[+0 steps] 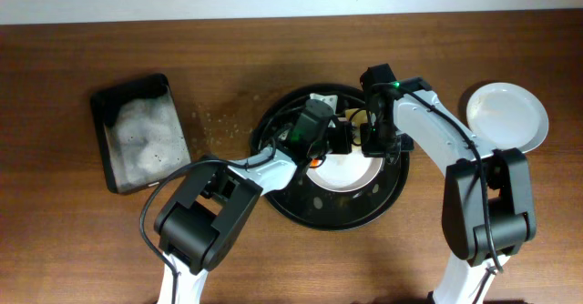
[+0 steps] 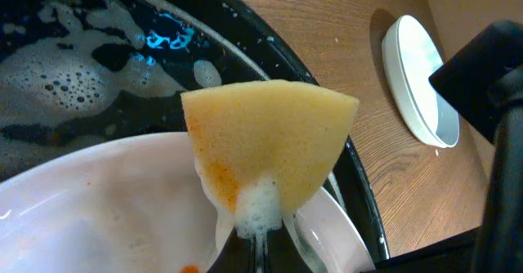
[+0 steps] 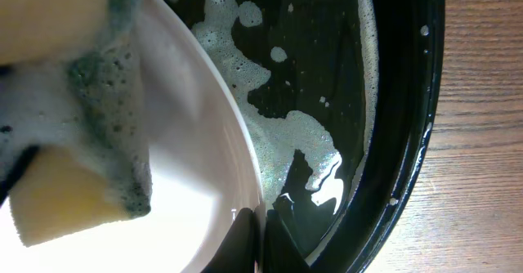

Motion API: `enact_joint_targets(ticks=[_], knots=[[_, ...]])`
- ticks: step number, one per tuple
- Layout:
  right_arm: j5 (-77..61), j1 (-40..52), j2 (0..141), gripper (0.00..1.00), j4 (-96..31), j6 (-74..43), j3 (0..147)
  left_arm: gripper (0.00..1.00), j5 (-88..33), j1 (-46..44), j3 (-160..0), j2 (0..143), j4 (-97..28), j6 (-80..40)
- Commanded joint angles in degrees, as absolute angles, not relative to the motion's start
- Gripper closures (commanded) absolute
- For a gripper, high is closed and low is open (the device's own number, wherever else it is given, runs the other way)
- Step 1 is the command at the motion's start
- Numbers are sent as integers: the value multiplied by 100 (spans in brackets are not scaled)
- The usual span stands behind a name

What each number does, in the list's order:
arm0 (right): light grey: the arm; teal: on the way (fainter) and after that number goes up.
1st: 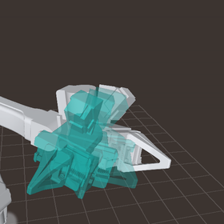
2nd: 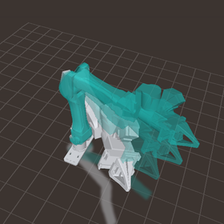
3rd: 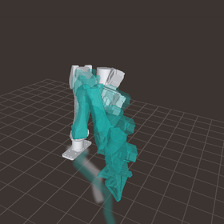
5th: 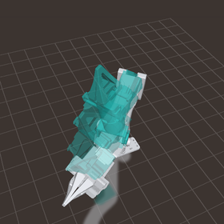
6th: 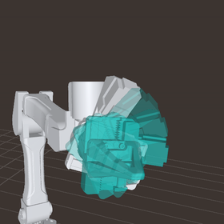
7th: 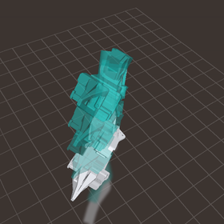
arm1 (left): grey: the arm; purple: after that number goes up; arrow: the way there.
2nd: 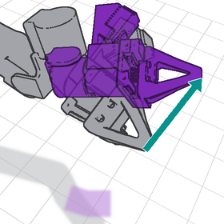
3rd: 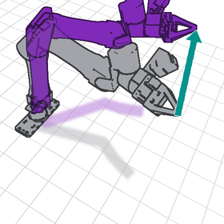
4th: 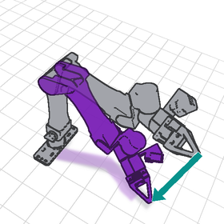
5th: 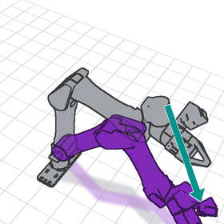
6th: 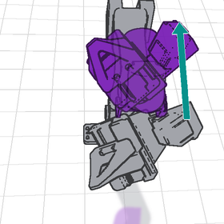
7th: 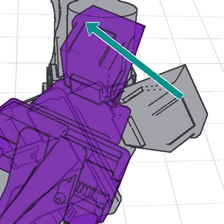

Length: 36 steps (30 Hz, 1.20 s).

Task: Clean dirty plates on tray and stack at the side
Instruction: 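Bring the sponge to the pink-rimmed plate and scrub it with left gripper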

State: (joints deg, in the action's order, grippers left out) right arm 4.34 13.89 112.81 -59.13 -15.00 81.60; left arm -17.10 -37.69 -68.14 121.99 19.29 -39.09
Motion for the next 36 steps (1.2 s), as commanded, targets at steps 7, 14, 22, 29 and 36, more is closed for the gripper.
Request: enact_joint_targets(ticks=[7,14,22,29,36], knots=[[528,1476,11159,96,-5961,-1509,8237,100,-1844,-3245,-6836,12287,1315,-3632],[607,1472,11159,96,-5961,-1514,8237,100,-1199,-3229,-7043,11297,51,-2580],[628,1472,11159,96,-5975,-1516,8237,100,-1712,-3520,-7043,11288,-1011,-3667],[631,1470,11157,96,-5981,-1555,8237,100,-1614,-3055,-7043,11410,-2290,-3691],[631,1472,11157,96,-5986,-1555,8237,100,-1649,-2423,-7328,11408,-2681,-2956]])
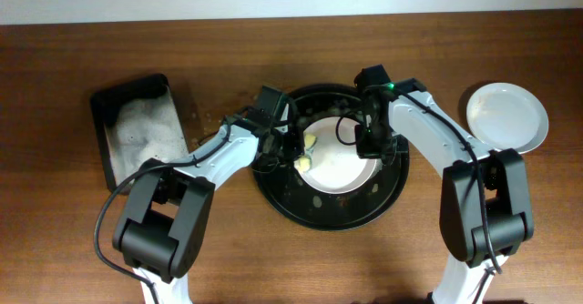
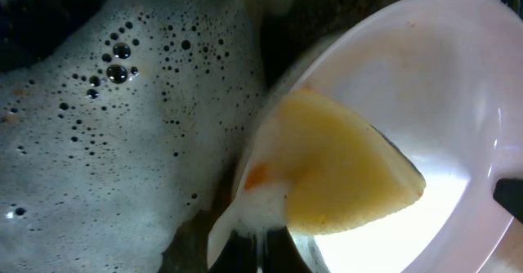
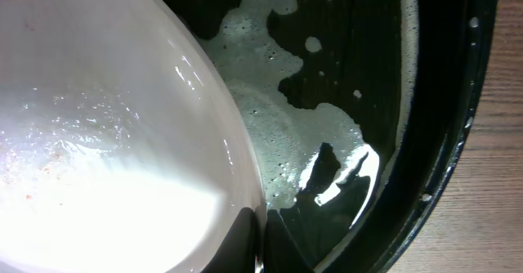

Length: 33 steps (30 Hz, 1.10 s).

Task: Clean dirty plates on tray and stack at the side
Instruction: 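Bring the sponge to the pink-rimmed plate and scrub it with left gripper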

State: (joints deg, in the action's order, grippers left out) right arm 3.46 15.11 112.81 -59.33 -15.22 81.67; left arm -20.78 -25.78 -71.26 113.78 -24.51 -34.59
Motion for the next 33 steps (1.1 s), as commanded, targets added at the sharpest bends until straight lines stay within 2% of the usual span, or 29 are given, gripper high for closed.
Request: enact_joint_targets(ticks=[1,6,9,11,17,21,25,26,28,29,33], knots=[[631,1472,11159,96,-5996,-1555,8237,100,-1675,-2423,-7507,11408,-2821,-2902],[626,1472,11159,96,-6018,-1555,8237,100,-1813,-2775,-8093,11430,-3155,-2775],[467,1472,11159,91,-5911,-1603,8235,100,-1796,-3256,-8060,11760,-3170,-2899],[451,1472,11159,96,-5911,-1686,8232,100,-1802,-3393,-8060,11972,-3225,-3041],[438,1411,11179,95,-5916,-1688,8228,100,-1822,-3050,-8064,12079,-3522,-3030],[-174,1170,11295,76,-5666,-1680,7977,100,-1826,-2832,-8084,12075,-3573,-2991],[-823,1083,11469,74,-5188,-1516,7693,100,-2005,-2875,-8143,12075,-3540,-2989],[-819,1083,11489,75,-5100,-1553,7599,100,-2040,-2875,-8187,12075,-3544,-2989],[-711,1083,11493,90,-4952,-1592,7415,100,-2040,-2875,-8278,12075,-3544,-2989],[-504,1083,11493,94,-4912,-1741,7319,100,-2038,-2875,-8329,12075,-3568,-2989],[-228,1081,11493,96,-4781,-1813,7076,100,-1964,-2832,-8584,12075,-3828,-2633]])
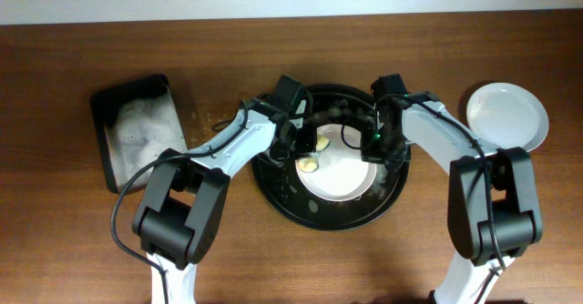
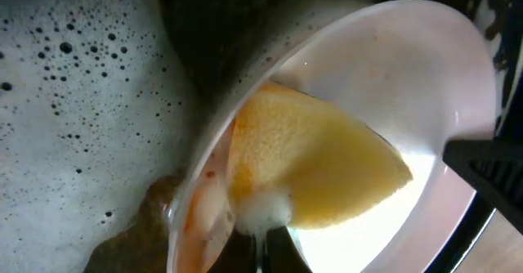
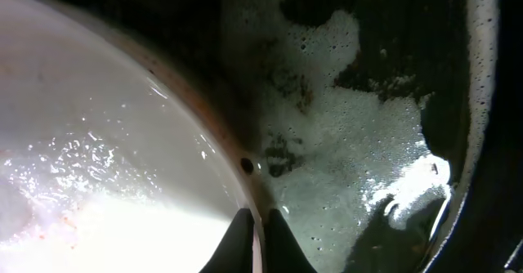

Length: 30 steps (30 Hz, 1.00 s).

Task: Clean dirty plates on tray and stack at the side
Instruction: 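Bring the sponge to the pink-rimmed plate and scrub it with left gripper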

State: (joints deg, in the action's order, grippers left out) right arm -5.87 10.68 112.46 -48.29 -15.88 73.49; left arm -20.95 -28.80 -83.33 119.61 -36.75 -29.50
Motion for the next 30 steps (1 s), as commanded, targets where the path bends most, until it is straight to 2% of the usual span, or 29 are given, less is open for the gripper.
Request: enact_joint_targets(ticks=[1,6,9,15,20,23,30], knots=[[-231,1079,11491,96,-4783,-1817,7076,100,-1699,-2827,-8777,12075,-4077,-2427],[-233,1079,11491,96,-4825,-1855,7076,100,-609,-2827,-9741,12075,-5092,-1925],[-226,1079,11474,96,-4860,-1850,7083,100,-639,-2836,-9859,12075,-5201,-1833],[-163,1079,11413,96,-5035,-1852,7196,100,-1846,-3063,-9850,12090,-5238,-1916],[-165,1085,11413,96,-5054,-1852,7196,100,-1848,-3590,-9264,12438,-4488,-2947],[-165,1085,11413,96,-5054,-1852,7196,100,-1806,-3632,-9153,12597,-4458,-3124],[-163,1083,11413,96,-5068,-1850,7196,100,-895,-3026,-9157,12599,-4762,-2851]])
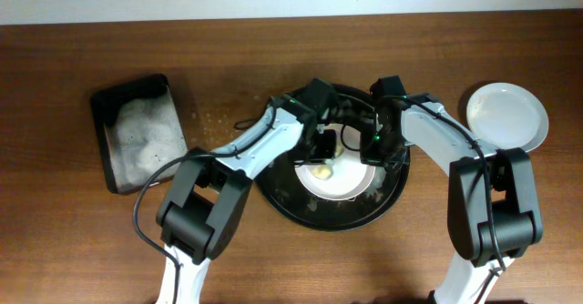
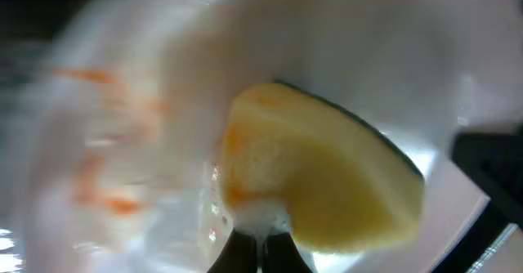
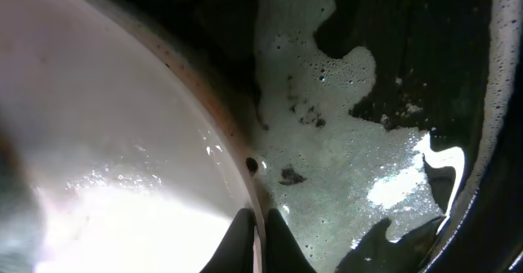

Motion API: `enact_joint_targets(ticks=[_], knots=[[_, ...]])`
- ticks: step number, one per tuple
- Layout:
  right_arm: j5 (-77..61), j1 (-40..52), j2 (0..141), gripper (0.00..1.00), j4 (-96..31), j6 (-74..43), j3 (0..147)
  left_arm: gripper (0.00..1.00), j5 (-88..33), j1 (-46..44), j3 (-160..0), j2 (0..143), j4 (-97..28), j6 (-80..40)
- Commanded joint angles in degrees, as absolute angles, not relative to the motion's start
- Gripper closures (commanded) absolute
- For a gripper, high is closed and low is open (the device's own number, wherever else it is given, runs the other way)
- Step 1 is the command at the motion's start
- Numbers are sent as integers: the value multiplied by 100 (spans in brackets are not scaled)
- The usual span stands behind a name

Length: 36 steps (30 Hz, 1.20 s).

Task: Clean dirty plates on tray and stack at the side
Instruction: 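Bring the sponge to the pink-rimmed plate and scrub it with left gripper, then tilt the plate up with the right gripper toward the sponge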

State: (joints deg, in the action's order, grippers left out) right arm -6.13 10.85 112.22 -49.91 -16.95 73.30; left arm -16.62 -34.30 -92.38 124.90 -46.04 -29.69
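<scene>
A white dirty plate (image 1: 342, 178) lies in the round black tray (image 1: 387, 204) of soapy water. My left gripper (image 1: 324, 146) is shut on a yellow sponge (image 2: 327, 183), which presses on the plate's orange-smeared face (image 2: 106, 142); that view is blurred. My right gripper (image 3: 260, 224) is shut on the plate's right rim (image 3: 237, 154), one finger on each side. A clean white plate (image 1: 507, 115) sits on the table at the far right.
A black rectangular tray (image 1: 138, 133) full of foam stands at the left of the wooden table (image 1: 73, 240). Foam patches (image 3: 327, 150) float in the round tray beside the plate. Crumbs or droplets dot the table between the two trays.
My left gripper has moved the sponge from the plate's left rim towards its middle. The right gripper still grips the right rim in the same place.
At first the sponge was on the plate beside my right gripper, which held the rim. Then the sponge was at the plate's left edge, and stayed near there a moment later. Now it is over the plate's middle, with the right grip unchanged throughout.
</scene>
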Motion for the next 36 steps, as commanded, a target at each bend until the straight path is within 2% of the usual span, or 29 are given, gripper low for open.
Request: enact_joint_targets(ticks=[1,8,12,17,22,27,34,36], knots=[[-163,1083,11413,96,-5068,-1850,7196,100,-895,-2950,-9157,12599,-4762,-2840],[-51,1083,11413,96,-5122,-1850,7196,100,-467,-2670,-9500,12599,-4786,-2753],[224,1085,11402,96,-5273,-1848,7238,100,-467,-2672,-10311,12505,-5234,-2709],[237,1083,11286,96,-5415,-1826,7389,100,-467,-2670,-10451,12278,-5494,-2405],[1369,1085,10669,96,-6123,-1824,7828,100,-464,-2672,-10449,12073,-5813,-1627],[1745,1194,10151,96,-6346,-1529,8138,100,-462,-2672,-10431,12075,-5841,-1470],[3708,2204,10127,96,-7011,-1549,8820,100,-462,-2687,-10429,12075,-5841,-1369],[3894,2482,10127,96,-7037,-1551,8851,100,-464,-2687,-10429,12075,-5839,-1356]])
